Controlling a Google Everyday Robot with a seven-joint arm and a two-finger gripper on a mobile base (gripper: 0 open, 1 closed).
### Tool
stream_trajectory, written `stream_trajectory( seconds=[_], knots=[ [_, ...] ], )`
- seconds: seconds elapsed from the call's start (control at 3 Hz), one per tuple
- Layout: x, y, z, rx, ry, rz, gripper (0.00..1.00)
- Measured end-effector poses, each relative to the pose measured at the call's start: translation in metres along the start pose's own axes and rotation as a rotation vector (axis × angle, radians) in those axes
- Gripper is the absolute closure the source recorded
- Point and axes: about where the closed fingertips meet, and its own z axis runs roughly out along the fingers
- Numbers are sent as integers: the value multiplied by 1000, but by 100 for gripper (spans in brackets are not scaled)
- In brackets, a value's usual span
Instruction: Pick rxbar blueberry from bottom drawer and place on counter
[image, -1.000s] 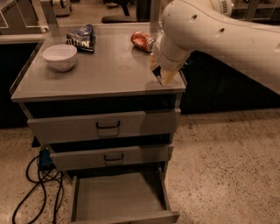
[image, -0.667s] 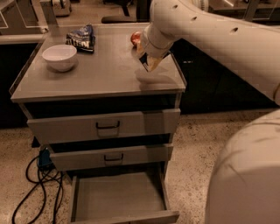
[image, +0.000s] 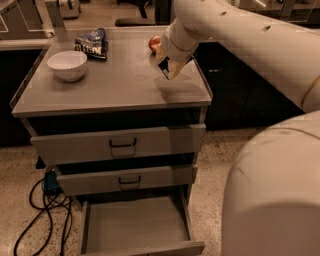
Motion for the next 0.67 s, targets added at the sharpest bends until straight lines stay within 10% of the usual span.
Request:
stream_trajectory(
  seconds=[0.67],
  knots=[
    [-3, 20, 50, -111, -177, -52, 100]
  ],
)
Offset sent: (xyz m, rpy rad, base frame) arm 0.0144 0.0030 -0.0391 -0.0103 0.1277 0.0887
